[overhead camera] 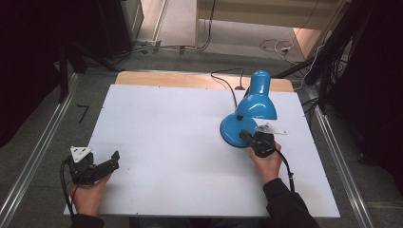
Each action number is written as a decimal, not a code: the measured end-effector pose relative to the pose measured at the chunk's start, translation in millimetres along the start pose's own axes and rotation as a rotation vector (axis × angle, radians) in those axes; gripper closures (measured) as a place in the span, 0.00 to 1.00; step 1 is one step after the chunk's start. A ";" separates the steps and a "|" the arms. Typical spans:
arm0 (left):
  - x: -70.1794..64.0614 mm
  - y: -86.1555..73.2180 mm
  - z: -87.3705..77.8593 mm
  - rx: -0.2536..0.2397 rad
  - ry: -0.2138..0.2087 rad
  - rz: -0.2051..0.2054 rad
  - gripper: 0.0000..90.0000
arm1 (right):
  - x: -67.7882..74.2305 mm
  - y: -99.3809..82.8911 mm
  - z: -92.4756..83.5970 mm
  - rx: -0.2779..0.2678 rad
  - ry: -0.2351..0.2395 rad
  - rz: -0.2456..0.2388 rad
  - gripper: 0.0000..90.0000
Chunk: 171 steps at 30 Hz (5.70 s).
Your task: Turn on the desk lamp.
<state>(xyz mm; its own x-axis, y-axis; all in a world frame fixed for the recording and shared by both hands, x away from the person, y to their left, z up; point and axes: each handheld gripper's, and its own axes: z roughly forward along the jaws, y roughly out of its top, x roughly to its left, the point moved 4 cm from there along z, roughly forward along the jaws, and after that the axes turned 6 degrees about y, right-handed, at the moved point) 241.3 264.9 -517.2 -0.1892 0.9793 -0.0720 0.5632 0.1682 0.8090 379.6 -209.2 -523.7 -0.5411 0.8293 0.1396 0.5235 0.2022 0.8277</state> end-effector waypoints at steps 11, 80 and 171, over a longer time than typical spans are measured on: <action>-0.1 -0.1 -0.1 0.002 -0.001 0.001 0.11 | 0.1 -0.3 0.1 -0.003 0.000 -0.002 0.98; 0.5 -0.6 -0.7 0.001 -0.007 -0.004 0.13 | 7.1 -5.5 -0.6 -0.015 -0.007 -0.020 0.98; -1.6 -0.8 -0.8 0.000 -0.017 0.000 0.13 | -15.0 -23.4 -74.3 0.024 0.006 0.028 0.20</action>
<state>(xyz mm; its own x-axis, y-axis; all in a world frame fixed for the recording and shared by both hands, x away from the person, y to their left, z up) 240.5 263.2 -517.3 -0.1755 0.9810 -0.0824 0.5631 0.1687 0.8090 326.6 -265.0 -504.8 -0.5299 0.8317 0.1659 0.5539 0.1912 0.8103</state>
